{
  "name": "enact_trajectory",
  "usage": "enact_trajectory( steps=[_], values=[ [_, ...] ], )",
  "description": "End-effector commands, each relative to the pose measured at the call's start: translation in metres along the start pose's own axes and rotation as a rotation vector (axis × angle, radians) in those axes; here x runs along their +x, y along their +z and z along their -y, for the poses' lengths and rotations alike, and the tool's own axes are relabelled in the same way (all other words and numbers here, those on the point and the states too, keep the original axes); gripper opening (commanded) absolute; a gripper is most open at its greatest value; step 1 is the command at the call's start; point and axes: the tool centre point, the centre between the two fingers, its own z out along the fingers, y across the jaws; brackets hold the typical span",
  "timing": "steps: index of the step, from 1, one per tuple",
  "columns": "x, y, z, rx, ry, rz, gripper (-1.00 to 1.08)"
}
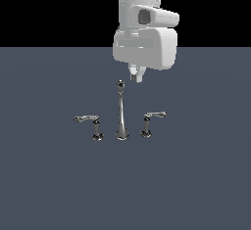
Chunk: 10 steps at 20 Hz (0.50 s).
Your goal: Turn on the faucet by rotating a designated handle.
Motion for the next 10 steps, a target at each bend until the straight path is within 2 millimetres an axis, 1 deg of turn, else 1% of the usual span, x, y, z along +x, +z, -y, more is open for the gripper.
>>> enact_trajectory(
  steps=[1, 10],
  values=[
    [0.013, 0.018, 0.004, 0.0, 0.067, -0.001, -1.0],
    [0.061, 0.08, 0.011, -0.001, 0.298, -0.003, -1.0]
  ],
)
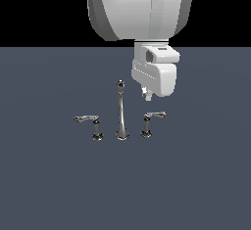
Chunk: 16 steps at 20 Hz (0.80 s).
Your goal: Turn on the faucet by rotating a designated handle.
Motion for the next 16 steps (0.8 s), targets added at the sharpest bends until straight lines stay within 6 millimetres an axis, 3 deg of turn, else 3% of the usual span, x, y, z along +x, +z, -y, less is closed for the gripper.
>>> enact_trajectory(
  steps=[1, 9, 16],
  values=[
    [0.012, 0.015, 0.004, 0.0, 0.058, -0.002, -1.0],
    [0.039, 0.048, 0.01, 0.0, 0.186, -0.002, -1.0],
    [0.047, 0.058, 0.011, 0.001, 0.225, 0.0, -1.0]
  ],
)
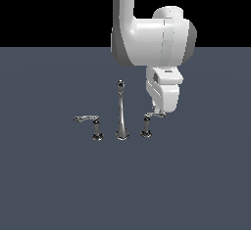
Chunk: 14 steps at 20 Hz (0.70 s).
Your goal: Turn on the faucet by rotating a designated handle.
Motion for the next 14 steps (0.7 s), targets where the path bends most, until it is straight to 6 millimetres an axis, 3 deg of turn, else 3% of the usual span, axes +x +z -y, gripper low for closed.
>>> enact_trajectory(
  steps=[1, 7, 14],
  values=[
    [0.001, 0.0, 0.001, 0.001, 0.004, 0.001, -1.0],
    [0.0, 0.0, 0.001, 0.001, 0.002, 0.001, -1.0],
    [0.011, 0.0, -0.024, 0.001, 0.002, 0.001, -1.0]
  ],
)
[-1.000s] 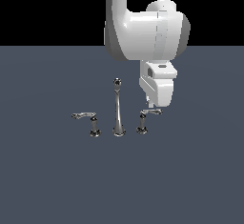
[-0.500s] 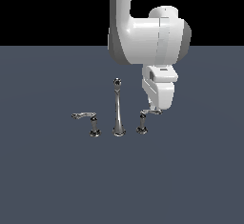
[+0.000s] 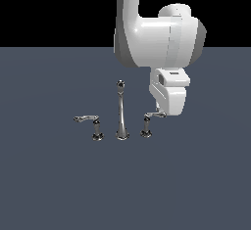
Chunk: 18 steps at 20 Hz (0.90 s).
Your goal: Turn on the faucet by rotating a designated handle.
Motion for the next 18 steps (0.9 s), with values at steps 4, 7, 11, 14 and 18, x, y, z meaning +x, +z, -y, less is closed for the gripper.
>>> enact_trajectory(
  steps=[4, 7, 11, 14, 18],
  values=[
    [0.009, 0.0, -0.02, 0.0, 0.0, 0.0, -1.0],
    [0.004, -0.001, -0.013, 0.011, -0.011, 0.0, -1.0],
    [0.001, 0.0, -0.028, 0.009, -0.009, 0.0, -1.0],
    [-0.001, 0.0, -0.038, 0.006, -0.006, 0.0, -1.0],
    [-0.004, 0.0, -0.053, 0.004, -0.003, 0.0, -1.0]
  ],
)
